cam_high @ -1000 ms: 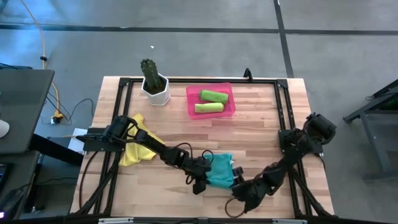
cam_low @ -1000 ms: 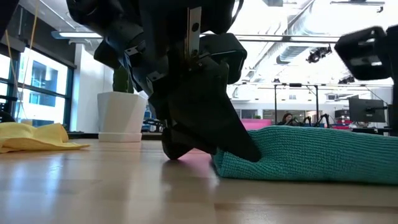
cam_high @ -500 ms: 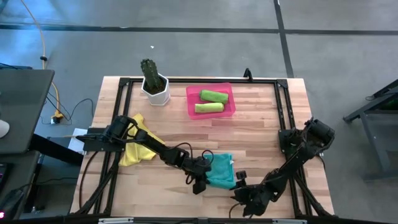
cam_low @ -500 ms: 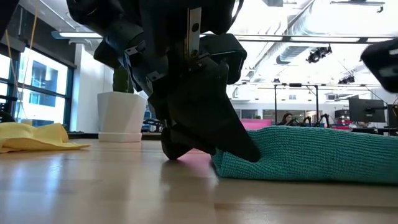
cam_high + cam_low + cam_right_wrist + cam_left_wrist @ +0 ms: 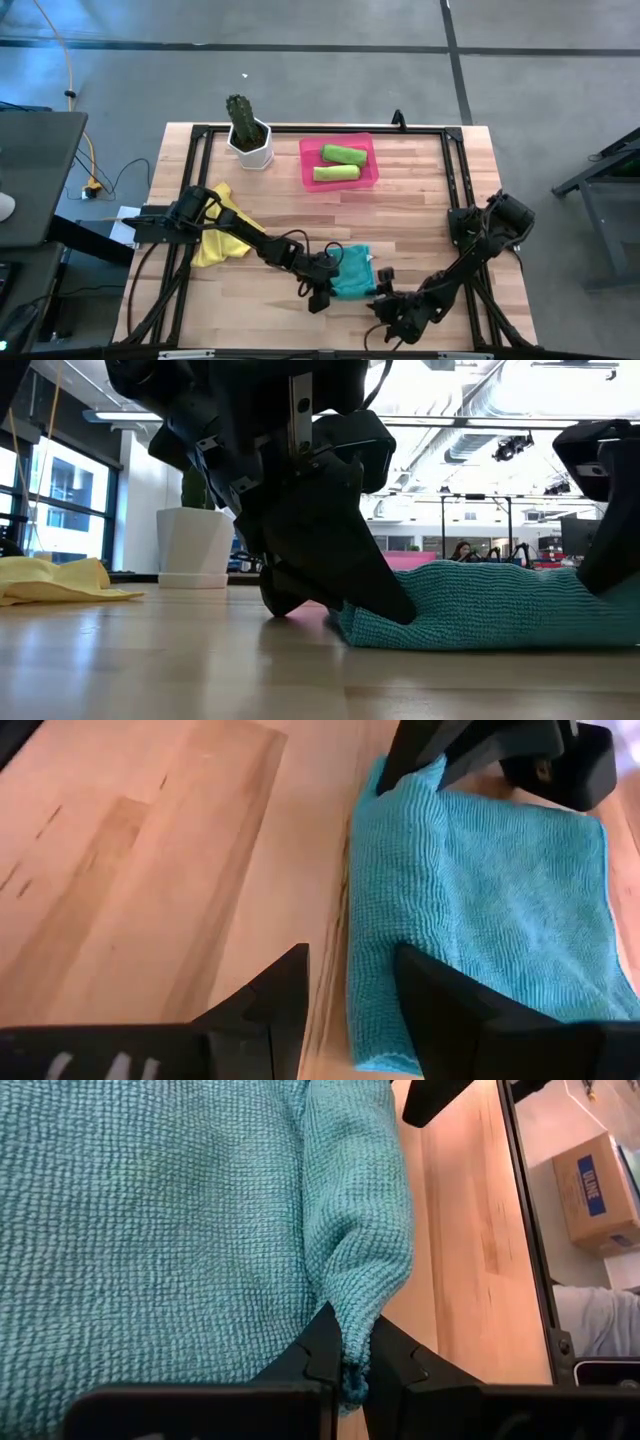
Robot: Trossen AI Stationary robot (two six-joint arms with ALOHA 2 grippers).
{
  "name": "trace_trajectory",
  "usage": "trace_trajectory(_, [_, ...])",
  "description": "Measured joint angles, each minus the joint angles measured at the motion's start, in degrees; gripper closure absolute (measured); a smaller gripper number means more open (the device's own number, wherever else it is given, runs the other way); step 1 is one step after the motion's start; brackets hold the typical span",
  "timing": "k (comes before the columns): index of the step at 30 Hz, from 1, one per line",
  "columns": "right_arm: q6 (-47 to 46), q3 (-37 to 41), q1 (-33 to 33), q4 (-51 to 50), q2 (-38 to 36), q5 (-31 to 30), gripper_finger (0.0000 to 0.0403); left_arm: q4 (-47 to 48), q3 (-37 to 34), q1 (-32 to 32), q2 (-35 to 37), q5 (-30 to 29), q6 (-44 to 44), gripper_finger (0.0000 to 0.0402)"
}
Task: Roll microfiber towels into tight, uniform cylinder then place into a basket
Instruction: Roll the blue microfiber cloth
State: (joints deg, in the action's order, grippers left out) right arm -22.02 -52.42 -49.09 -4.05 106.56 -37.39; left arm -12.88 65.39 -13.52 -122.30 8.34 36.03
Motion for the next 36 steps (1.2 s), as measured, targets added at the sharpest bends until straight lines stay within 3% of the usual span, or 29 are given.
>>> trace_trajectory(25, [2.58,-0.11,6.39,-6.94,-0.15,5.85,0.0264,-0.76,-0.09,0.15,0.50,1.19,-0.91,0.0390])
trace_trajectory(28, [1.24,-0.11,6.44,-6.99,-0.15,6.69,0.0285,-0.83,-0.15,0.44,1.28,3.35,-1.66,0.0389])
trace_trajectory(34, [-4.98,-0.22,7.20,-8.56,-0.33,10.07,0.0381,-1.00,-0.28,0.44,1.95,3.43,-2.07,0.0365])
trace_trajectory(36, [-6.27,-0.22,7.17,-8.63,-0.32,10.25,0.0393,-0.96,-0.28,0.39,2.01,3.43,-2.16,0.0351])
